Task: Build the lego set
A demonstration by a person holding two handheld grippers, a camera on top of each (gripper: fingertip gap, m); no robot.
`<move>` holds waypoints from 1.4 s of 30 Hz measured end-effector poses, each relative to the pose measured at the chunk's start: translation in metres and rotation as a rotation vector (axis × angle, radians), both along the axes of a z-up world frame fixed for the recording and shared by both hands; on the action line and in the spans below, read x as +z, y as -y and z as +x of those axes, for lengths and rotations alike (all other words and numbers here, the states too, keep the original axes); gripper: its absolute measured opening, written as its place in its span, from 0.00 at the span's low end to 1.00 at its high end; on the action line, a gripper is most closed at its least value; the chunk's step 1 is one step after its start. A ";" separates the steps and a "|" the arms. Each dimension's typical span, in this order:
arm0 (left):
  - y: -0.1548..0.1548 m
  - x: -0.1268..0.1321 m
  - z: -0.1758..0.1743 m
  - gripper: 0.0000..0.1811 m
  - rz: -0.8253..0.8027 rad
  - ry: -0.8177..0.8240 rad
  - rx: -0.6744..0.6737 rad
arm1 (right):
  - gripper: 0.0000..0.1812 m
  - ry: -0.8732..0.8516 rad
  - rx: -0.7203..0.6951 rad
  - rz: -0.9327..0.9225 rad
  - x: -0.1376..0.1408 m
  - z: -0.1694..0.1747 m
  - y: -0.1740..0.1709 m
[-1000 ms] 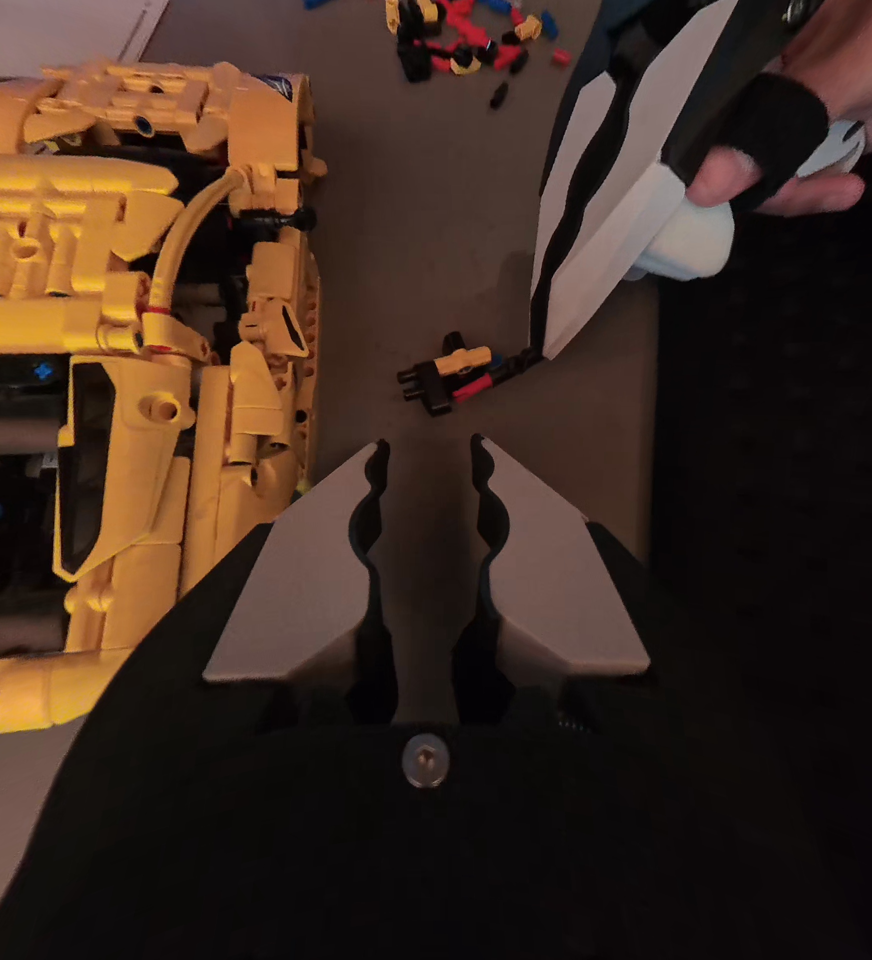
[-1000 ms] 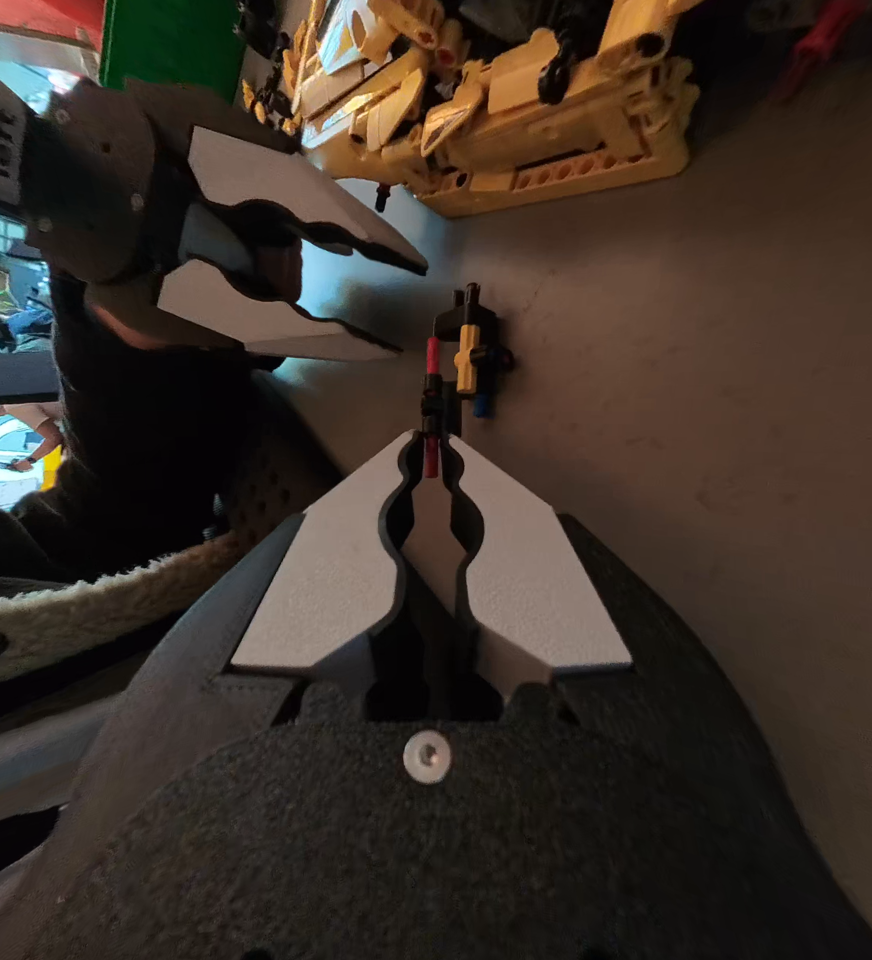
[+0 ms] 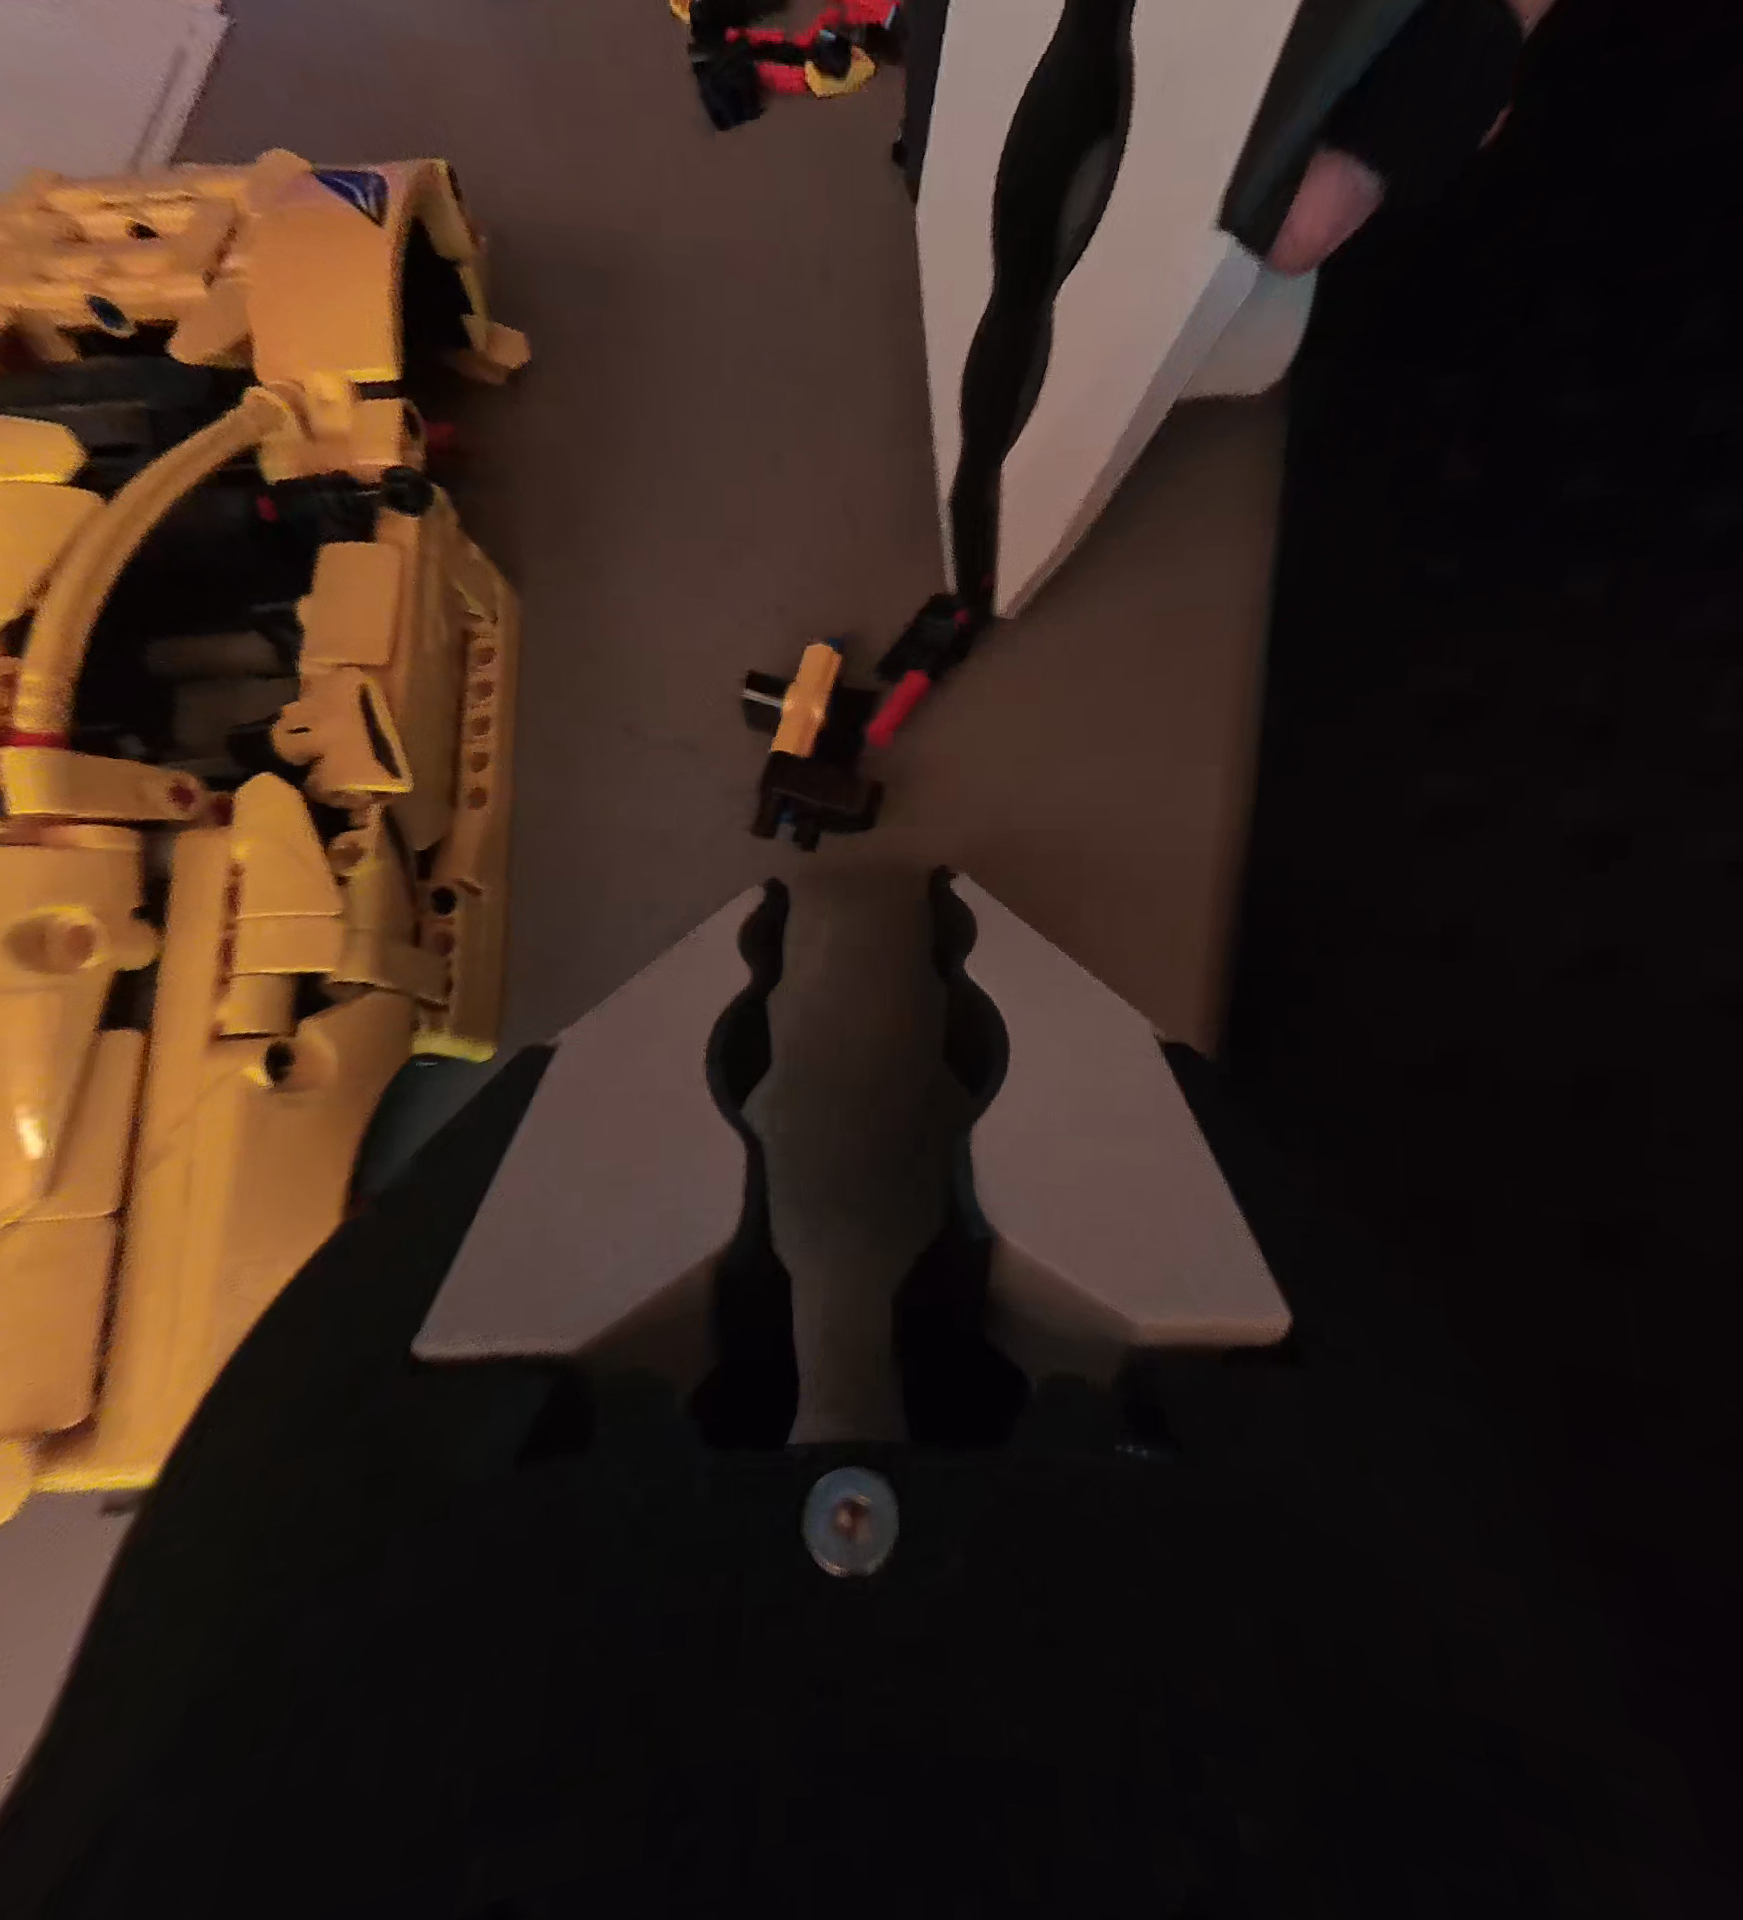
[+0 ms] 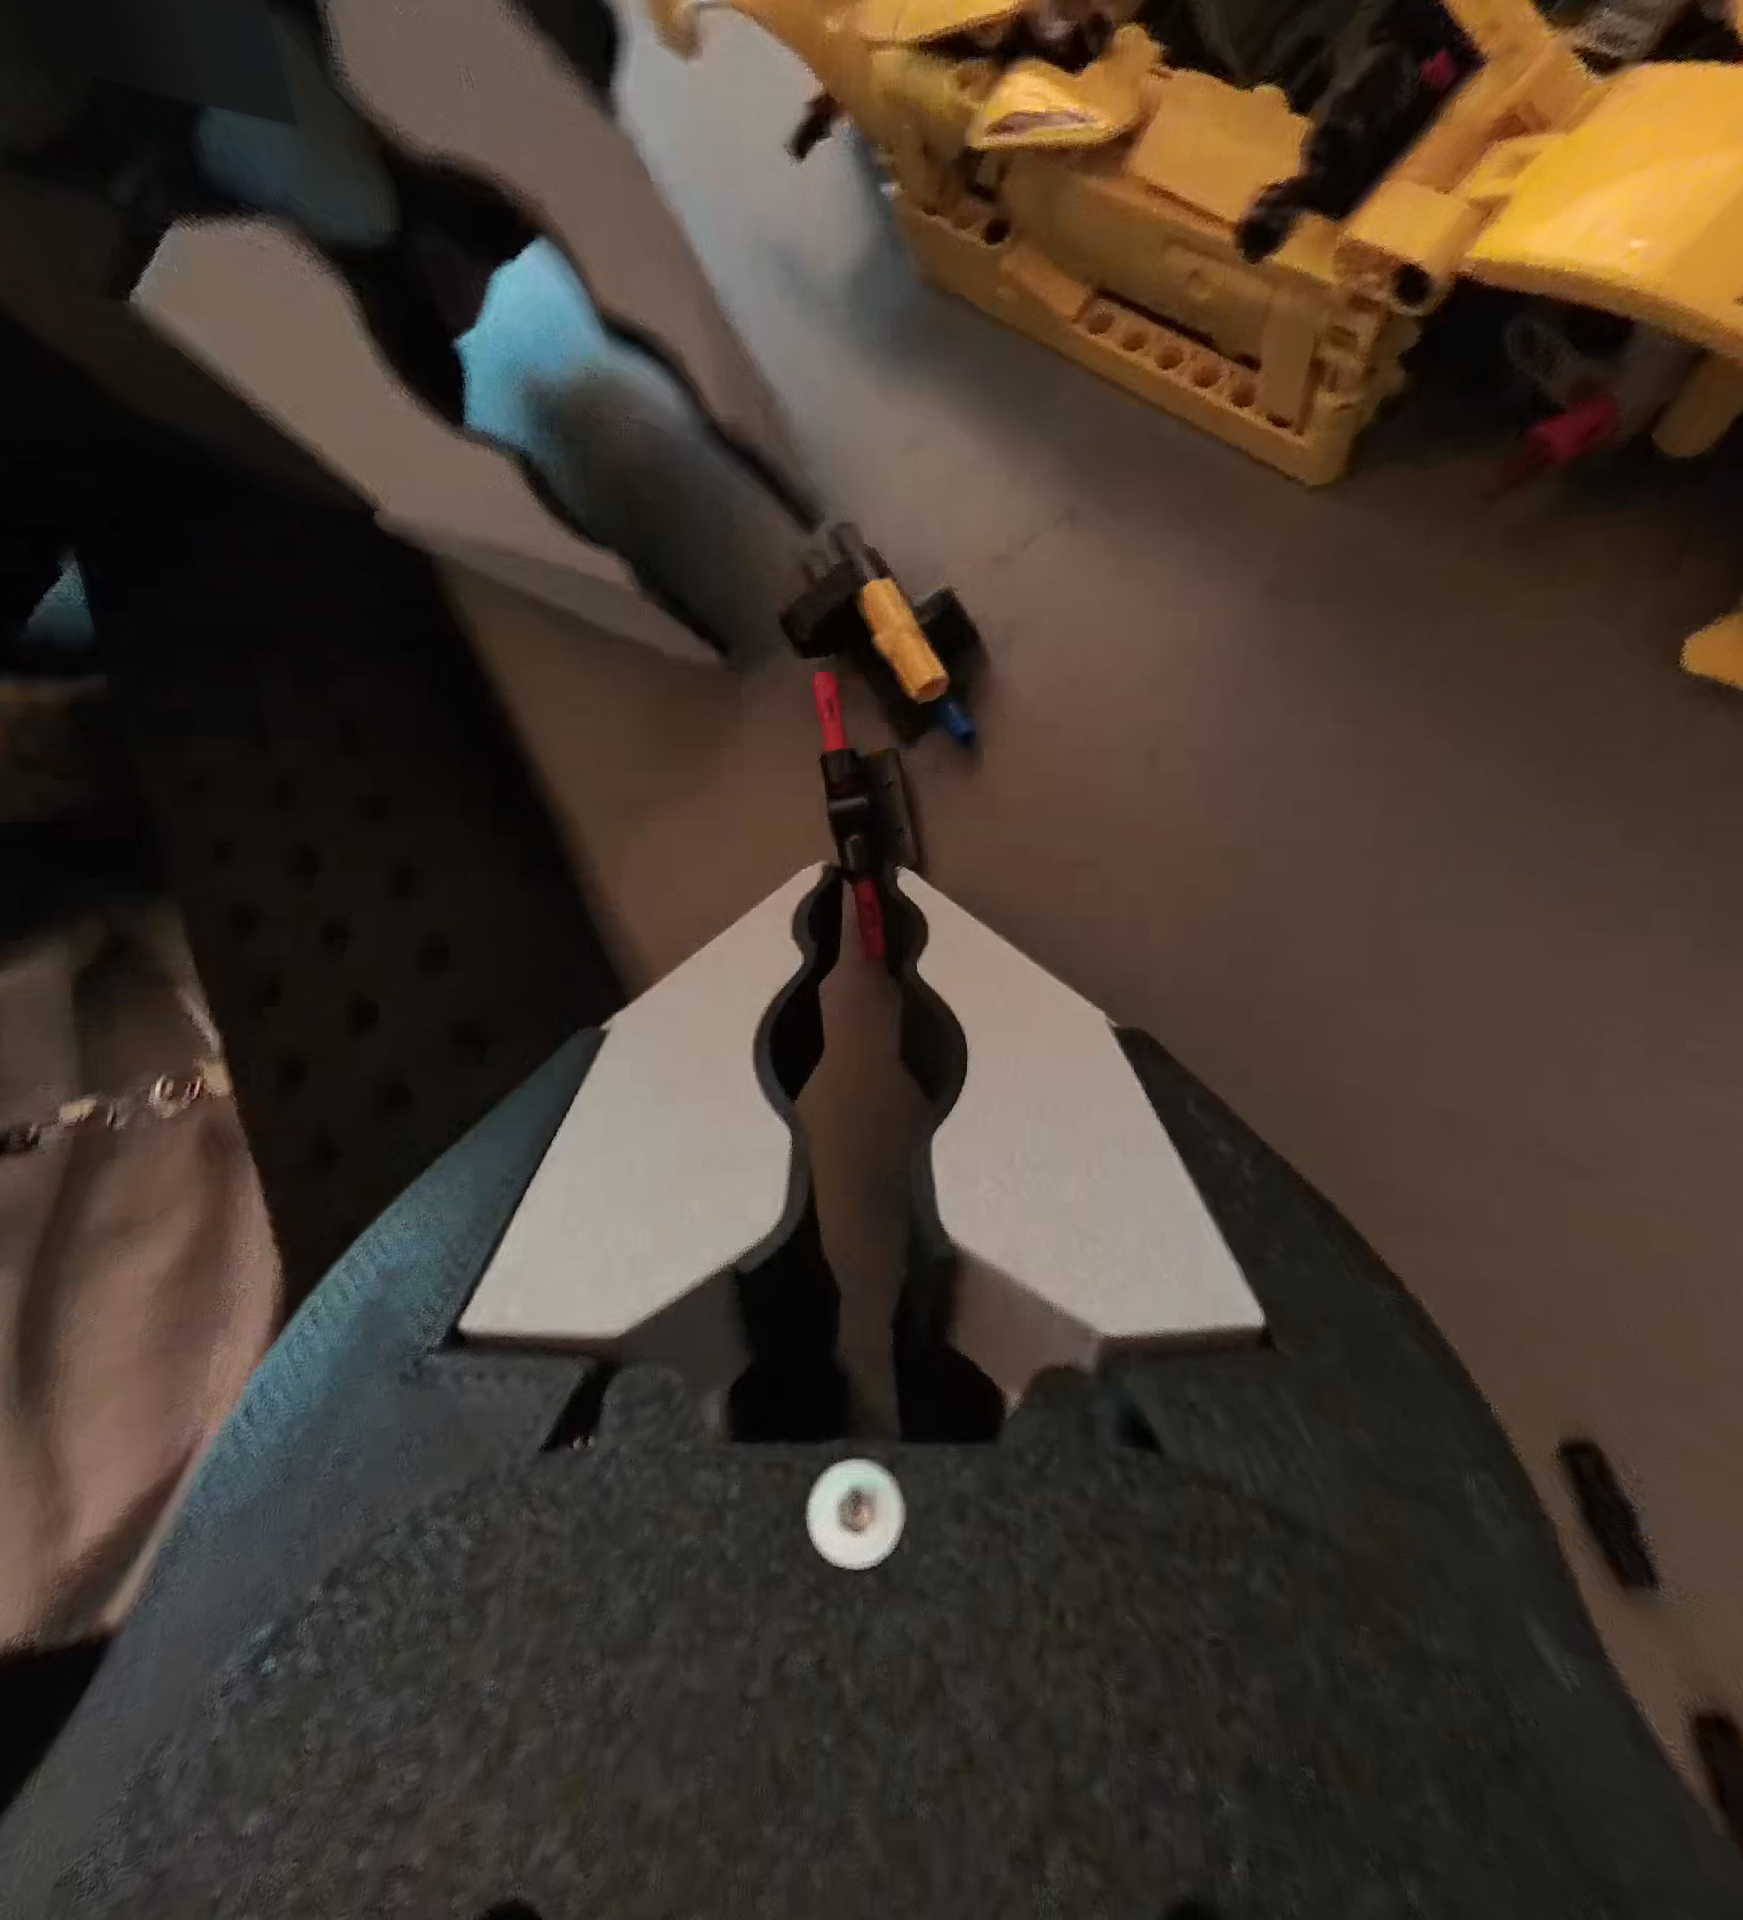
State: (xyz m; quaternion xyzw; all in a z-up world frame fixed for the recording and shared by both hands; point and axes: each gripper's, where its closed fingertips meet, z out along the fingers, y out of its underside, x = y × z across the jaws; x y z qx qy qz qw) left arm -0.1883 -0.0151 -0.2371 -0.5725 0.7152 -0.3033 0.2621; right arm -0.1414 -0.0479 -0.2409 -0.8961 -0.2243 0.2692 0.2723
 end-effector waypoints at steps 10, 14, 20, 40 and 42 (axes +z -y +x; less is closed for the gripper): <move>0.000 0.000 0.025 0.23 -0.020 0.062 -0.129 | 0.04 -0.006 0.282 0.115 -0.003 0.003 0.004; 0.002 -0.003 0.024 0.13 -0.004 0.038 -0.144 | 0.10 -0.005 0.281 0.220 0.005 0.007 -0.005; 0.016 0.017 0.022 0.13 -0.134 0.091 -0.154 | 0.17 0.037 0.304 0.516 0.028 -0.009 -0.021; 0.051 0.098 0.002 0.17 -0.169 0.557 -0.306 | 0.12 -0.648 0.330 -0.057 0.064 -0.038 0.014; 0.046 0.097 0.006 0.17 -0.101 0.561 -0.277 | 0.12 -0.660 0.337 -0.079 0.063 -0.039 0.016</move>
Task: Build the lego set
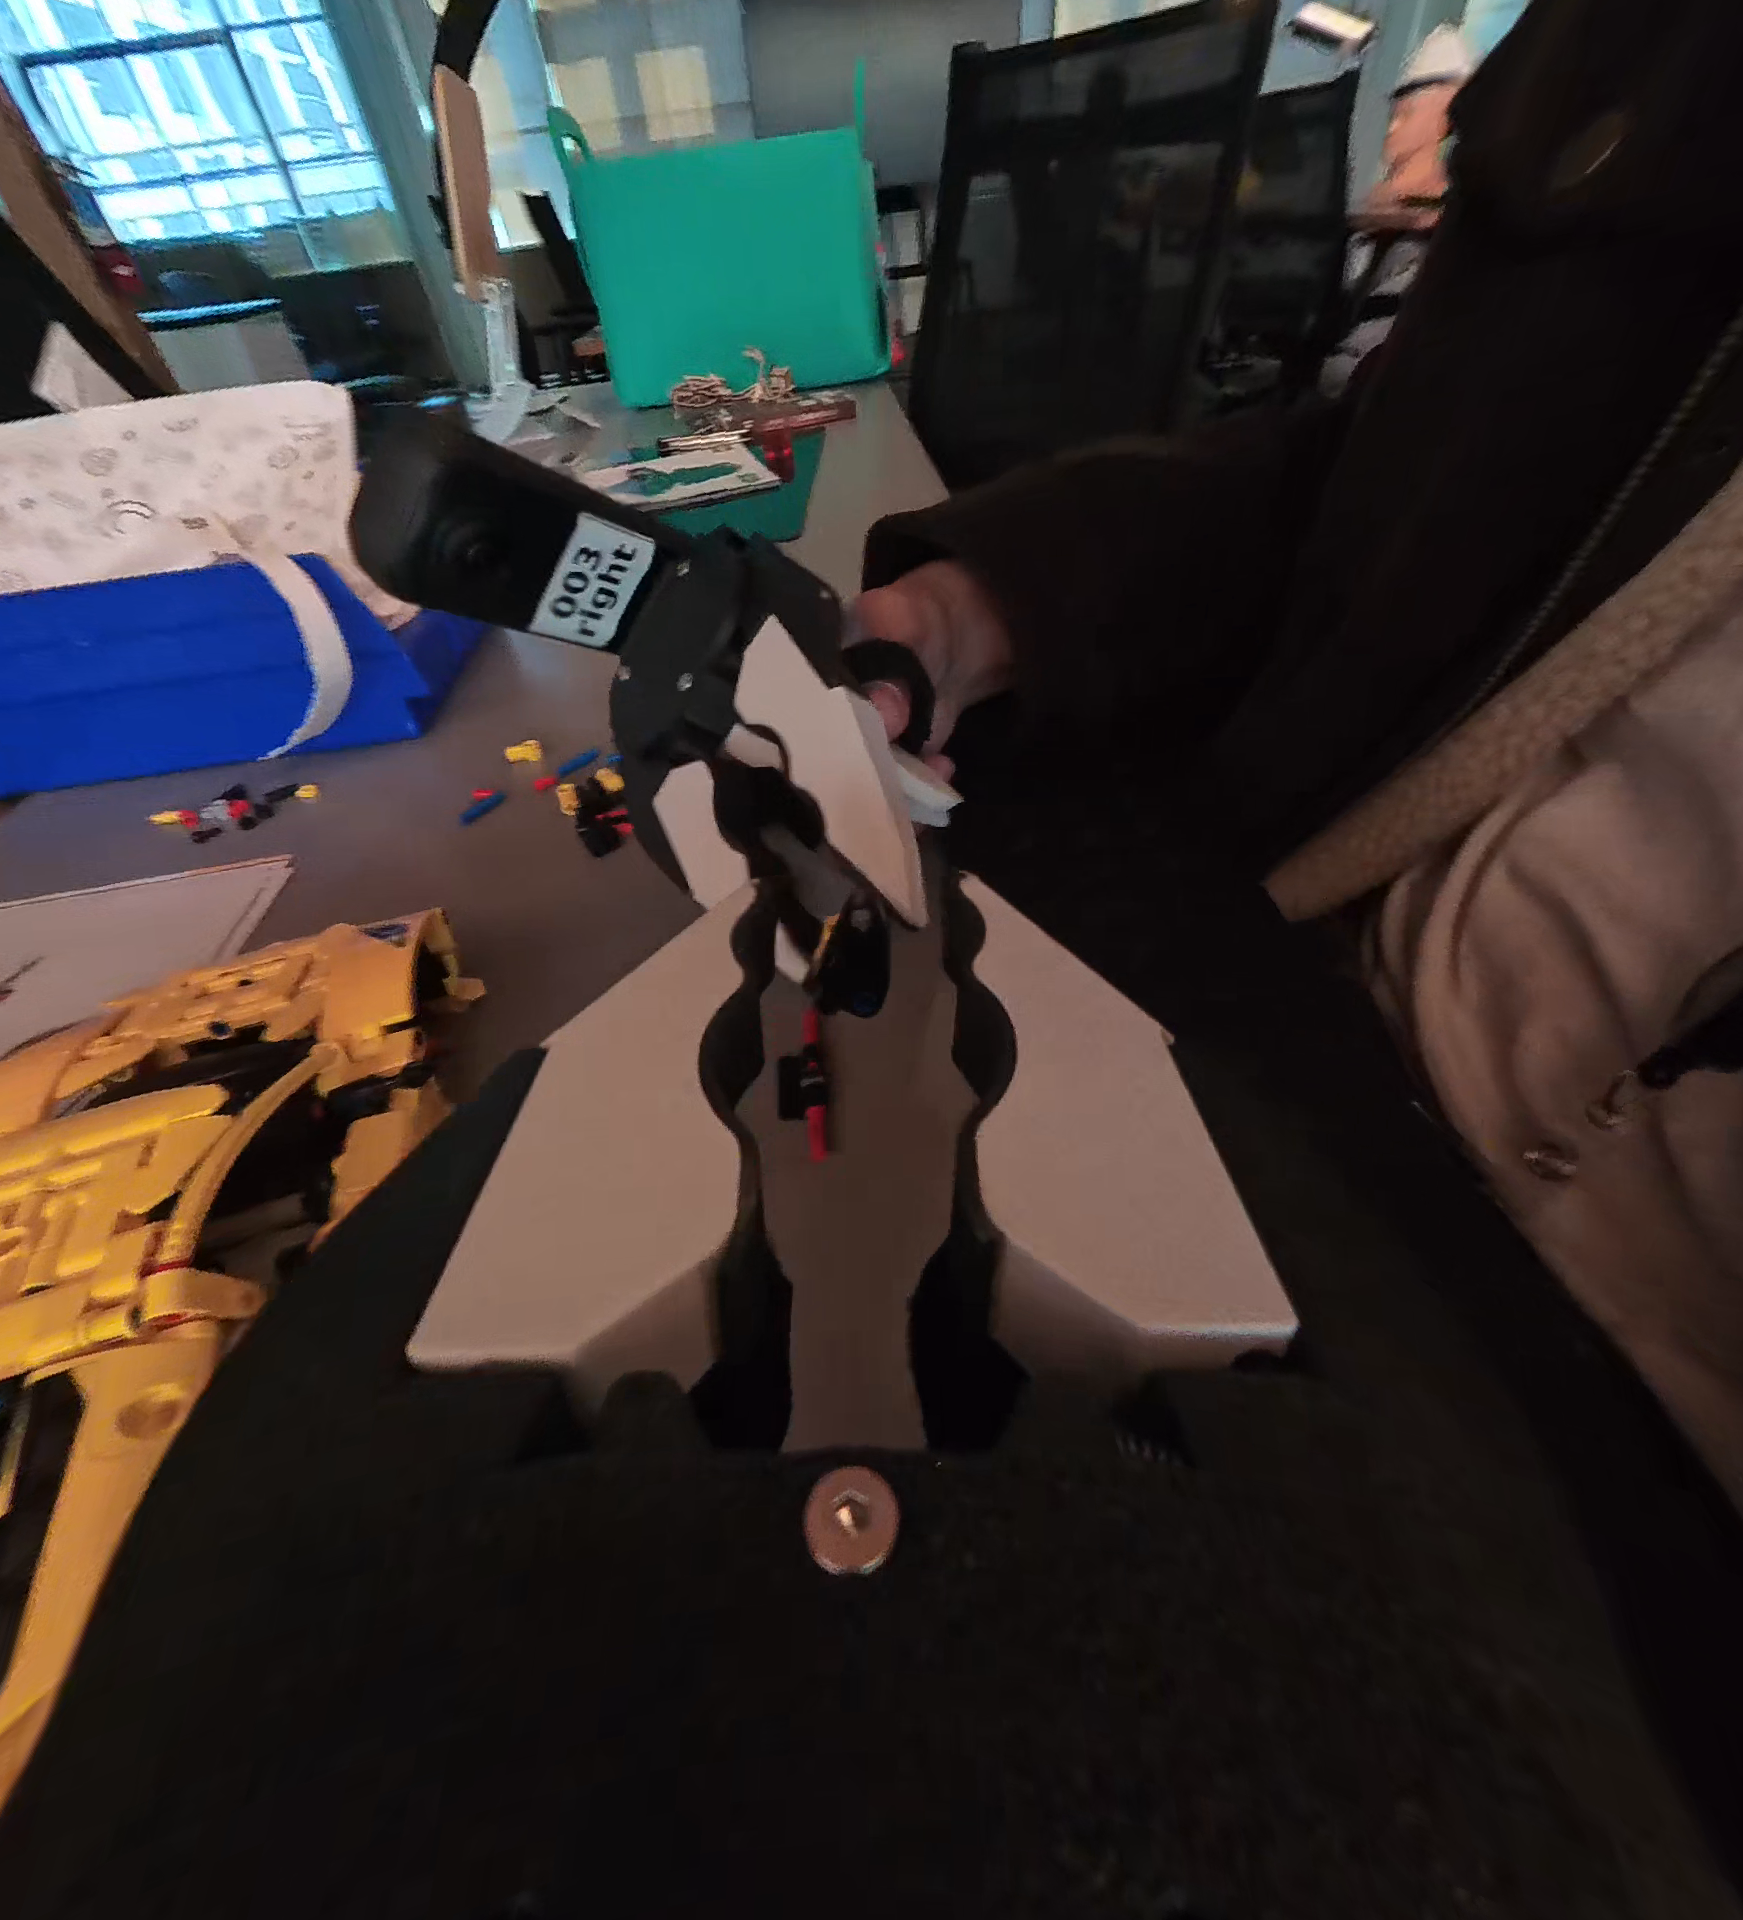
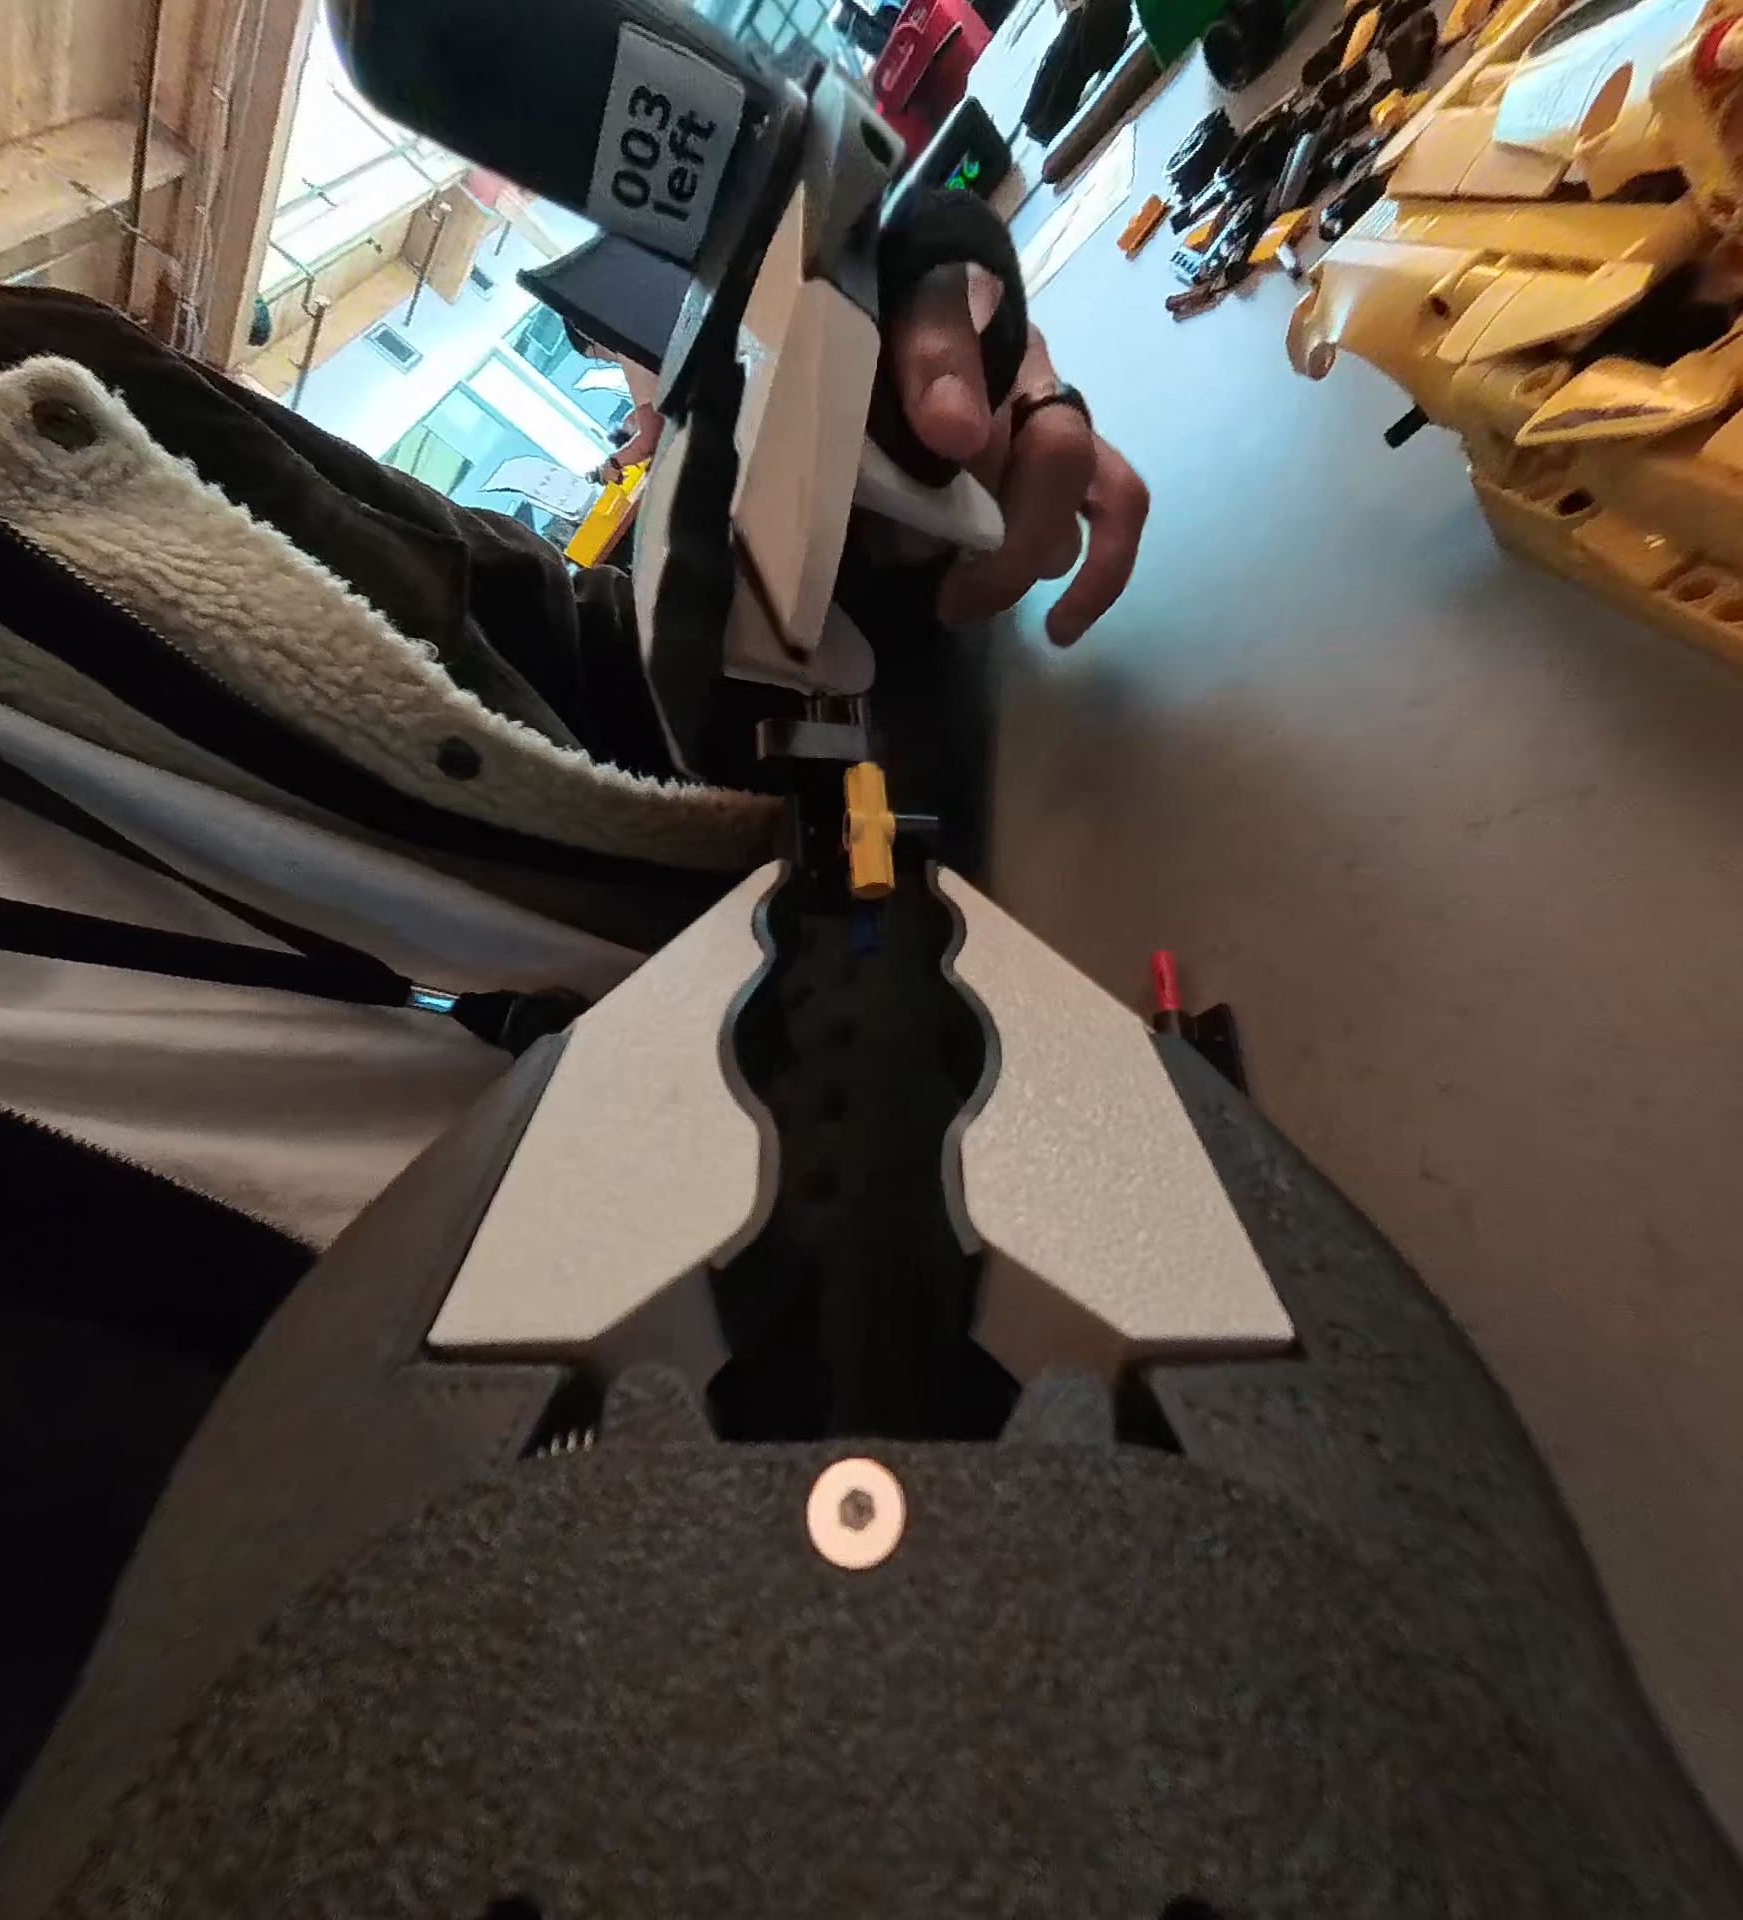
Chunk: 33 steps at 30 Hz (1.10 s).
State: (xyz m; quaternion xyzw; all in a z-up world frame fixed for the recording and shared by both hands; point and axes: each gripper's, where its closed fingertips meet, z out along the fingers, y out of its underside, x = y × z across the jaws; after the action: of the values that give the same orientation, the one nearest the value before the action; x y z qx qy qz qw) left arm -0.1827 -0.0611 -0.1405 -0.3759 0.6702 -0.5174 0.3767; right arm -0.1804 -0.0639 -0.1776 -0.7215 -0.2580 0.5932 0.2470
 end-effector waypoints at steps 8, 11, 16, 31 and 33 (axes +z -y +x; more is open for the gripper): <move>0.009 -0.009 0.003 0.14 0.110 0.006 -0.003 | 0.12 -0.059 0.049 -0.061 0.006 -0.002 0.006; 0.011 -0.008 0.004 0.08 0.116 0.027 -0.014 | 0.12 -0.072 0.066 -0.069 0.007 -0.003 0.009; 0.007 -0.009 0.004 0.07 0.126 0.024 0.003 | 0.12 -0.065 0.037 -0.051 0.006 -0.003 0.004; -0.056 -0.011 -0.022 0.07 -0.135 -0.089 0.242 | 0.12 0.691 -0.009 0.684 -0.060 0.013 -0.012; -0.056 -0.014 -0.021 0.07 -0.117 -0.098 0.244 | 0.12 0.706 -0.023 0.704 -0.061 0.015 -0.015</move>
State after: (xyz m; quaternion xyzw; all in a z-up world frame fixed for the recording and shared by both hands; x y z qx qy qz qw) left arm -0.2038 -0.0054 -0.1543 -0.5006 0.6058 -0.4869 0.3812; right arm -0.1655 -0.0493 -0.2382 -0.7539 -0.5026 0.1867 0.3797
